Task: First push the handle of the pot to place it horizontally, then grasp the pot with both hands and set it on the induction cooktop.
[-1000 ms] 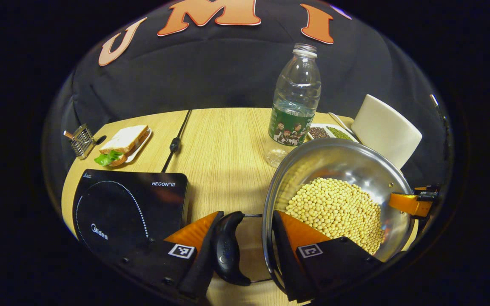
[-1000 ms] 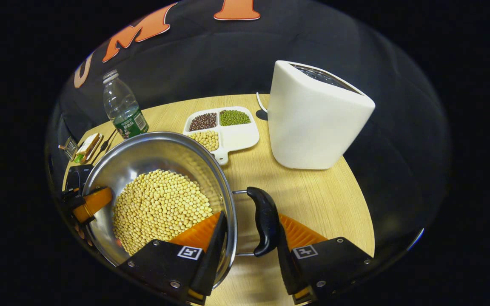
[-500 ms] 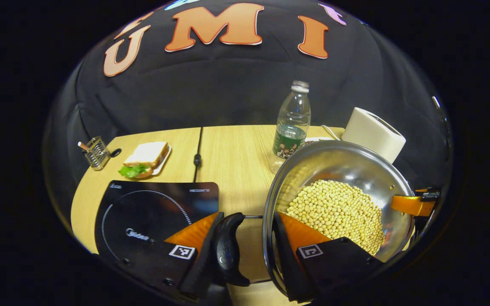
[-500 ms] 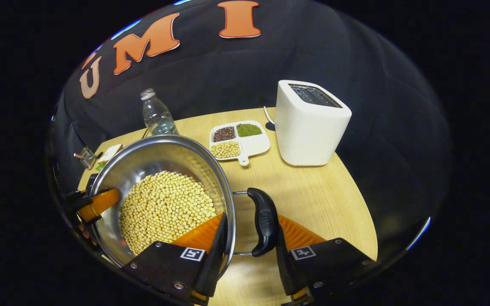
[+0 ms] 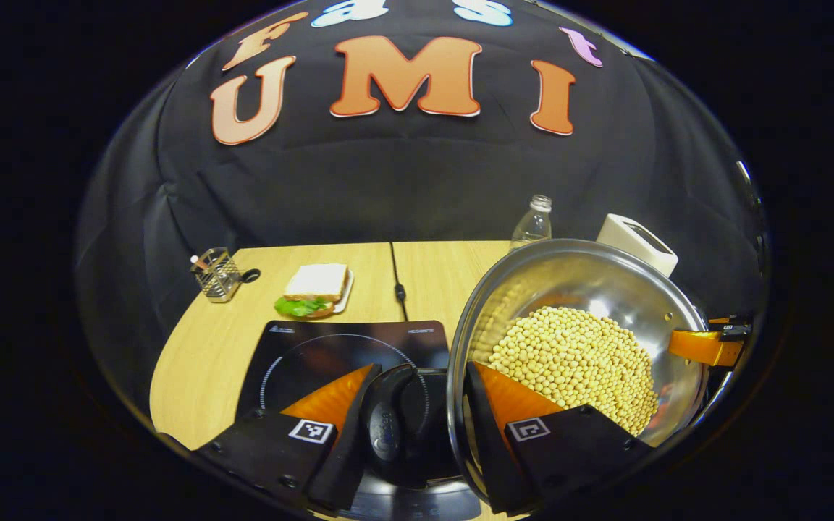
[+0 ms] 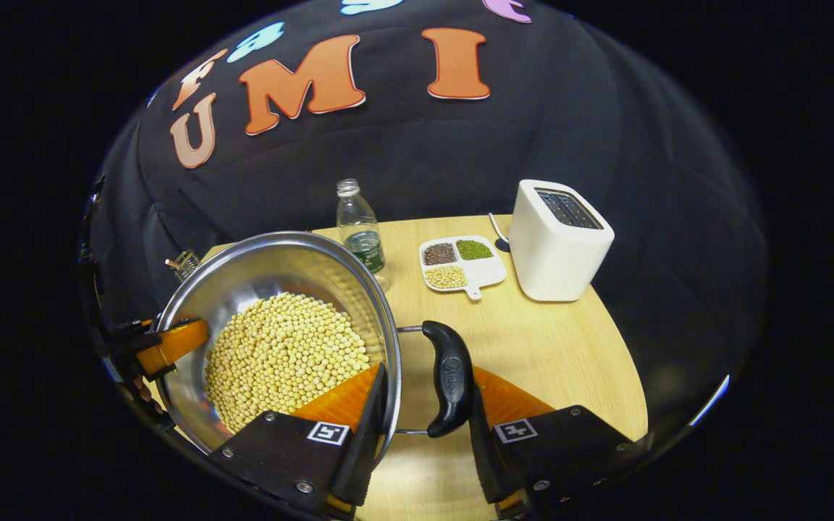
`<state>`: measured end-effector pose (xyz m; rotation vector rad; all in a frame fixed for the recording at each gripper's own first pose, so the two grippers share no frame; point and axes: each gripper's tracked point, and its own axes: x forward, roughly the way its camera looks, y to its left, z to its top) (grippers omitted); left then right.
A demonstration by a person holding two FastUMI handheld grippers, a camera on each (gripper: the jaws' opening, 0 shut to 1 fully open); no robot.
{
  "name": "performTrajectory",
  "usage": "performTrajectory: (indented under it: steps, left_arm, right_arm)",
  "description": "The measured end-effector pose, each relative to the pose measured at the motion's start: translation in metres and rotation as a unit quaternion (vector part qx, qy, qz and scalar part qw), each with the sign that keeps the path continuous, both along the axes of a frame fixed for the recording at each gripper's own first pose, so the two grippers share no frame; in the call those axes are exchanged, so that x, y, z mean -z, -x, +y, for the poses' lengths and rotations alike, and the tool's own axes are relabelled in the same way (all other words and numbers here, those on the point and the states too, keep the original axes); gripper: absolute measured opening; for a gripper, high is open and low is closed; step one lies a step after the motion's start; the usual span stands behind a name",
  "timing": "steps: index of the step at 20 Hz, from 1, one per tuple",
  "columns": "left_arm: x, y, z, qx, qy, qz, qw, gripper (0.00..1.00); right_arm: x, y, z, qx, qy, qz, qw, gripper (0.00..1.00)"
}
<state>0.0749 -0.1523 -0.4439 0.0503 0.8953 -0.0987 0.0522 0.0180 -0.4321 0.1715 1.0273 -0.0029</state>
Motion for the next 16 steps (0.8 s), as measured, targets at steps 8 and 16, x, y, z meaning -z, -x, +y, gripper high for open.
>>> performTrajectory:
  steps: [8,16]
  left_arm:
    - [-0.033,0.012,0.08,-0.03,-0.013,-0.012,0.999,0.73]
    - [-0.027,0.013,0.143,-0.049,-0.025,0.001,0.998,0.7]
  right_arm:
    - [-0.02,-0.006,0.075,-0.036,-0.017,-0.018,0.999,0.58]
    - [-0.014,-0.01,0.13,-0.063,-0.035,-0.014,0.997,0.58]
